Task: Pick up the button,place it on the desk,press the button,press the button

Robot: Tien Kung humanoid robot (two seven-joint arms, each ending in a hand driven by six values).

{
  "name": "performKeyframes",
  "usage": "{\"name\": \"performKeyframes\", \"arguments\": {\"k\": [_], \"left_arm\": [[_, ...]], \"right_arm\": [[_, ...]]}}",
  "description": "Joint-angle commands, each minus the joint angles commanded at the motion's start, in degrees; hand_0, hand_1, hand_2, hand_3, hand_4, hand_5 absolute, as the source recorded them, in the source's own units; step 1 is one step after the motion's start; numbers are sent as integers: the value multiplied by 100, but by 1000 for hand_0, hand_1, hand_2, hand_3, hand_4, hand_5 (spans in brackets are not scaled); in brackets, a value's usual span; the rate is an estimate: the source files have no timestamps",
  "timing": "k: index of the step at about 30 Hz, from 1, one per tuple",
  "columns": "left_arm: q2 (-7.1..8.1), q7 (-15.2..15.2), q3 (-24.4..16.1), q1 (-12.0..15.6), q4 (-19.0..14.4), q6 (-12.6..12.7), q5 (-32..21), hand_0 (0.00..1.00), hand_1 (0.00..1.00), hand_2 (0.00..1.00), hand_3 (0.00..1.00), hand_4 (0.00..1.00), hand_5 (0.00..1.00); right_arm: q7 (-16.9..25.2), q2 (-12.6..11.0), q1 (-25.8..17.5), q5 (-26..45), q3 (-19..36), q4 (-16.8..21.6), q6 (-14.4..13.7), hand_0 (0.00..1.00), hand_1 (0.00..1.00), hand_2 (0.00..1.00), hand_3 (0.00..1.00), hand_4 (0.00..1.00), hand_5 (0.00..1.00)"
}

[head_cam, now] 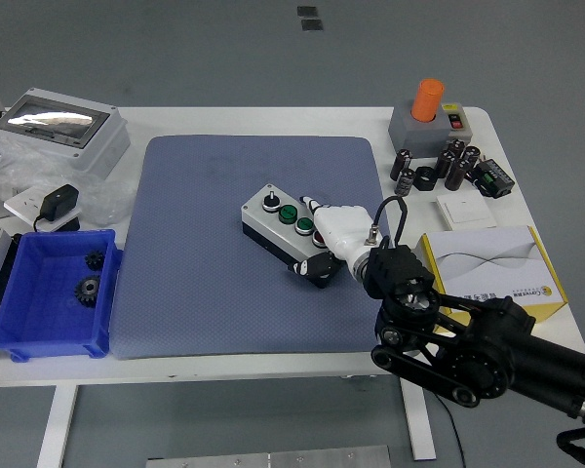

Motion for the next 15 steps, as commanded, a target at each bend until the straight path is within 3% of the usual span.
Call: {"name": "performKeyframes", "arguments": {"k": [1, 2, 8, 9, 14, 15], "left_arm": [[1, -5, -2, -2, 2, -2, 4, 703, 687, 682, 833, 637, 917], [1, -9, -4, -3, 3, -3, 7, 703, 688, 682, 833, 637, 915], [7, -44, -15, -8, 14, -15, 27, 703, 688, 682, 833, 637, 915], [7, -56, -19, -9, 18, -20, 32, 703, 687, 682, 832, 638, 916], [7, -123, -44, -14, 44, -41, 69, 703, 687, 682, 832, 638, 916], [7, -134, -47, -12, 46, -43, 74, 703, 687, 682, 832, 639, 916]], "right_arm": [[-3, 3, 2, -8, -13, -12, -14, 209, 405, 578, 998, 858, 306], [-6, 5, 3, -14, -24, -22, -25, 146, 349, 477, 906, 802, 263], [-29, 19, 18, -162, -59, -101, -130, 146, 349, 477, 906, 802, 263], [-29, 21, 17, -175, -66, -108, -134, 85, 286, 409, 651, 612, 262], [-30, 26, -5, -227, -95, -156, -128, 85, 286, 409, 651, 612, 262], [-29, 25, -9, -243, -92, -160, -135, 66, 255, 362, 518, 585, 172]]}}
